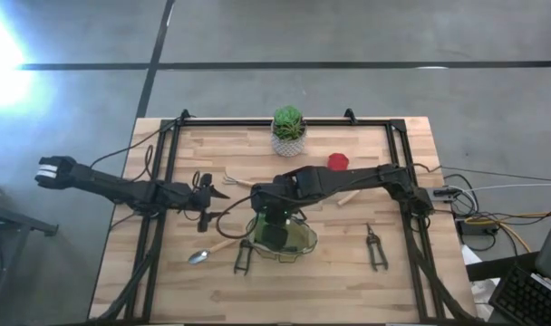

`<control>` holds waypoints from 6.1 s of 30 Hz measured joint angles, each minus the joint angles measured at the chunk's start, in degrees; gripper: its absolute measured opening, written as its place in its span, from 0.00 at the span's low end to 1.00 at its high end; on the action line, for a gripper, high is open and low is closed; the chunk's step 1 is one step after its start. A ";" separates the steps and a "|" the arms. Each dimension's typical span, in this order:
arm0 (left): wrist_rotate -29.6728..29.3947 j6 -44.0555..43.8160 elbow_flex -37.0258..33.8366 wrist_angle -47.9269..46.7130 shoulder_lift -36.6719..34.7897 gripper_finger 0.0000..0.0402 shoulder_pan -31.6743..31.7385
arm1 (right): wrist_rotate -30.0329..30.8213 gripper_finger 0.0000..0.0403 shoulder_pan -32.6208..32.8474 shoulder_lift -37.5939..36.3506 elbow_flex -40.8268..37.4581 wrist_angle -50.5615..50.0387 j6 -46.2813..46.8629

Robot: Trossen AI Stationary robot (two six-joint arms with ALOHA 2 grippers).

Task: Pick & Place Garden tools in Gardening bag
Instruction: Put the green spray bottle into the white gardening bag, then put the red gloves into the white gardening bag

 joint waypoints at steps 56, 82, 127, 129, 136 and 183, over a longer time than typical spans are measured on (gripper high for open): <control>-0.45 0.07 -0.11 -0.09 0.39 0.60 0.02 | -0.22 0.16 -0.52 4.72 -0.24 6.46 -0.43; -0.45 0.07 -0.13 -0.12 0.36 0.60 0.02 | 0.15 0.46 -0.74 4.72 1.25 6.50 -2.10; -0.43 0.07 -0.13 -0.16 0.39 0.60 0.02 | 15.92 0.30 -0.35 -13.47 0.38 -16.86 -0.39; -0.45 0.07 -0.13 -0.17 0.39 0.60 0.02 | 18.53 0.29 -0.35 -15.04 -0.64 -16.86 0.21; -0.43 0.07 -0.13 -0.29 0.39 0.60 0.02 | 22.91 0.25 -0.39 -22.45 -13.41 -16.89 6.41; -0.44 0.07 -0.13 -0.36 0.39 0.60 0.02 | 7.90 0.68 -36.42 -45.66 -79.28 31.76 46.82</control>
